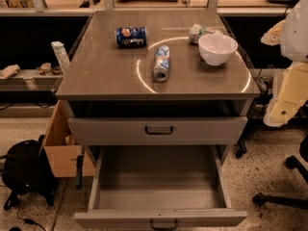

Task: Place redbull can into middle drawer

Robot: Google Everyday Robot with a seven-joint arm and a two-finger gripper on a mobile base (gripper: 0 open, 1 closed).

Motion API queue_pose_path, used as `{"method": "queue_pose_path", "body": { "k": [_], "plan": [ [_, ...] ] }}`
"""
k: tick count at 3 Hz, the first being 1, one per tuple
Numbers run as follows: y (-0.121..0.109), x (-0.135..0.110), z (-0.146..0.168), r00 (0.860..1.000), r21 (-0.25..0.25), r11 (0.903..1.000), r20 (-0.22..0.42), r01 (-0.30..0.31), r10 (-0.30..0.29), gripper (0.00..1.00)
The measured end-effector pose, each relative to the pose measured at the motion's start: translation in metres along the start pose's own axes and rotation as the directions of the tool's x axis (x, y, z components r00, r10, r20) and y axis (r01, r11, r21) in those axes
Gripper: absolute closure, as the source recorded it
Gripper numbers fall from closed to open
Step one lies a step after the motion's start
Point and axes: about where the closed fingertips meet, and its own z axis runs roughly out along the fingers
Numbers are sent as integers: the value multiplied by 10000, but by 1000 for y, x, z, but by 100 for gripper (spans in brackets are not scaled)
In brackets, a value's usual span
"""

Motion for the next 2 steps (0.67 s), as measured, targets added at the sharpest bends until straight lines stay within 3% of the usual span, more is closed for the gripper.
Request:
{"method": "queue_pose_path", "body": {
  "k": [1,2],
  "plan": [
    [0,0,0,10000,1,10000,1,2,-2,0],
    [-3,-3,-3,9983,195,9983,190,549,-553,0]
  ]
}}
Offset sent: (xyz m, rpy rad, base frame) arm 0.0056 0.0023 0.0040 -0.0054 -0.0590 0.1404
